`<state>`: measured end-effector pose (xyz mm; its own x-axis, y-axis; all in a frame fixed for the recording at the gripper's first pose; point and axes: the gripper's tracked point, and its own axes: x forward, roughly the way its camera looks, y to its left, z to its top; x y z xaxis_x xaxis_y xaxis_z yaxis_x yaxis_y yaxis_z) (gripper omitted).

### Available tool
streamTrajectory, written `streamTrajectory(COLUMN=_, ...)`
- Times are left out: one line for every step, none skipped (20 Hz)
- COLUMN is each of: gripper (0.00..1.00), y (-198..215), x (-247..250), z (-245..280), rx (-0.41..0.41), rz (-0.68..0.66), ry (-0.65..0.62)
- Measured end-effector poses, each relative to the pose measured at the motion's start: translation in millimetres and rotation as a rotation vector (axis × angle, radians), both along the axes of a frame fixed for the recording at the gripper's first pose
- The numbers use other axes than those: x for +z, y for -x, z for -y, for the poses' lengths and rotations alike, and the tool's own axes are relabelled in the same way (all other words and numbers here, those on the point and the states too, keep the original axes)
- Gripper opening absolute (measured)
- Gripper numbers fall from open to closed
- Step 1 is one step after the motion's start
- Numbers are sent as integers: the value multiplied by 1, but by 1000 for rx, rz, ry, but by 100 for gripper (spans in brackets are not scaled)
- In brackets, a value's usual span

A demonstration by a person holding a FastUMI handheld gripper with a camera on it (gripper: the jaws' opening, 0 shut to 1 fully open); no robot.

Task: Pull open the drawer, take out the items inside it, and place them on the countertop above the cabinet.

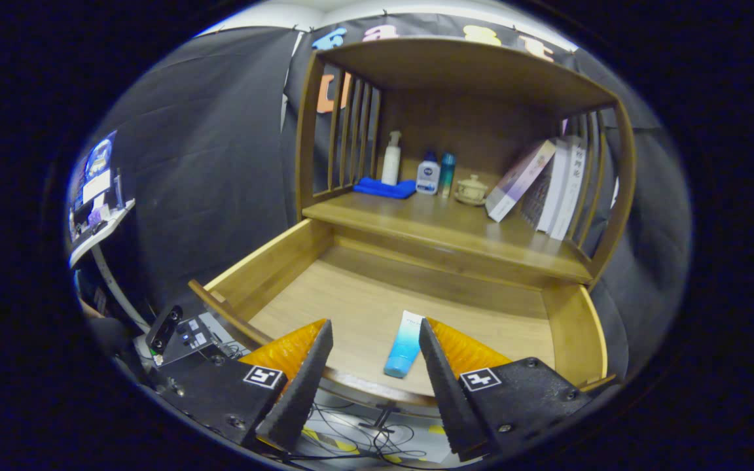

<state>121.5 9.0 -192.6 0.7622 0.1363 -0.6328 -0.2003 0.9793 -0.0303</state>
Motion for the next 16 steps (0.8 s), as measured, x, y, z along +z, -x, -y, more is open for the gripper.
streamTrajectory(gripper=84, y=-8, x=-6, z=-1, rx=8, rz=-44, ry=-15)
streamTrajectory(gripper=84, y=-15, x=-9, z=-1, rx=12, rz=-77, ry=-22)
streamTrajectory(gripper=84, y=-22, x=-14, z=4, rx=7, rz=-107, ry=-11)
streamTrajectory(gripper=84, y=-28, x=-19, z=9, rx=0, rz=-141, ry=7)
streamTrajectory(gripper=84, y=-35, x=-25, z=10, rx=-10, rz=-173, ry=17)
streamTrajectory(gripper=84, y=-40, x=-31, z=13, rx=-26, rz=-214, ry=18)
streamTrajectory(gripper=84, y=-44, x=-37, z=13, rx=-37, rz=-257, ry=4)
streamTrajectory(gripper=84, y=-49, x=-44, z=14, rx=-50, rz=-299, ry=-9)
streamTrajectory(gripper=83, y=-50, x=-49, z=16, rx=-54, rz=-345, ry=-9)
streamTrajectory(gripper=83, y=-55, x=-55, z=18, rx=-59, rz=-372, ry=-7)
streamTrajectory(gripper=83, y=-57, x=-60, z=20, rx=-69, rz=-399, ry=-2)
streamTrajectory(gripper=83, y=-59, x=-65, z=20, rx=-71, rz=-428, ry=-4)
streamTrajectory(gripper=83, y=-60, x=-70, z=22, rx=-86, rz=-453, ry=-2)
streamTrajectory(gripper=83, y=-61, x=-76, z=26, rx=-106, rz=-480, ry=5)
streamTrajectory(gripper=82, y=-62, x=-80, z=27, rx=-117, rz=-498, ry=2)
streamTrajectory(gripper=80, y=-62, x=-84, z=28, rx=-125, rz=-518, ry=-2)
